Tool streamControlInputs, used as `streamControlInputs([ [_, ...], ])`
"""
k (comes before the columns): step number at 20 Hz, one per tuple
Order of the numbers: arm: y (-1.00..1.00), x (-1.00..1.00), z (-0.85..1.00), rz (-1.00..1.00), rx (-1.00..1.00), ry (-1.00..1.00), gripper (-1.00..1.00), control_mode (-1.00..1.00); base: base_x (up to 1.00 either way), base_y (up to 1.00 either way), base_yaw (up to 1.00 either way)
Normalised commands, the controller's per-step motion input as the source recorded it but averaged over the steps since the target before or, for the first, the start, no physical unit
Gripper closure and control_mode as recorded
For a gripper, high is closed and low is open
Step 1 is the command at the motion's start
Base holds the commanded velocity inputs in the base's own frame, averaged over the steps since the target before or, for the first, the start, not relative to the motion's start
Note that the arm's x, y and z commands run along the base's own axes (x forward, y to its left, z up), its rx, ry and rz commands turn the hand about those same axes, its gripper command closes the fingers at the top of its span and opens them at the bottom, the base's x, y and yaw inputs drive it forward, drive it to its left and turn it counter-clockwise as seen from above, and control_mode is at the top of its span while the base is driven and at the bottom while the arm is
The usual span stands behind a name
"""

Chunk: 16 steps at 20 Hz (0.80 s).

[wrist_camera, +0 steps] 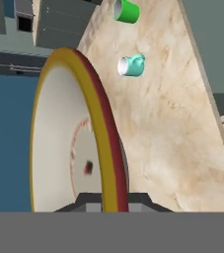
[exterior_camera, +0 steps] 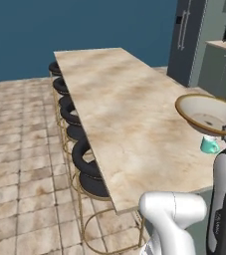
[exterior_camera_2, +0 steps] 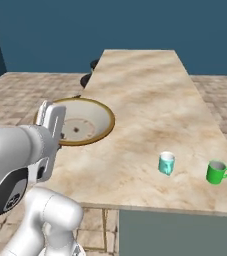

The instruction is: Clear the mugs and bowl far away from the sink.

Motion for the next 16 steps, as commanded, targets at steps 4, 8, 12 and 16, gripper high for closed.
streamControlInputs([
  [4,0.00,0.00,0.00,0.00,0.00,0.00,1.00,1.00,0.74,0.43,-0.09],
  [8,0.05,0.28,-0.12,0.00,0.00,0.05,1.00,-1.00,0.29,0.13,0.00],
  [12,0.19,0.67,-0.33,0.00,-0.05,0.13,1.00,-1.00,0.00,0.00,0.00],
  [16,0.15,0.79,-0.34,0.00,-0.11,0.04,1.00,-1.00,0.00,0.00,0.00],
])
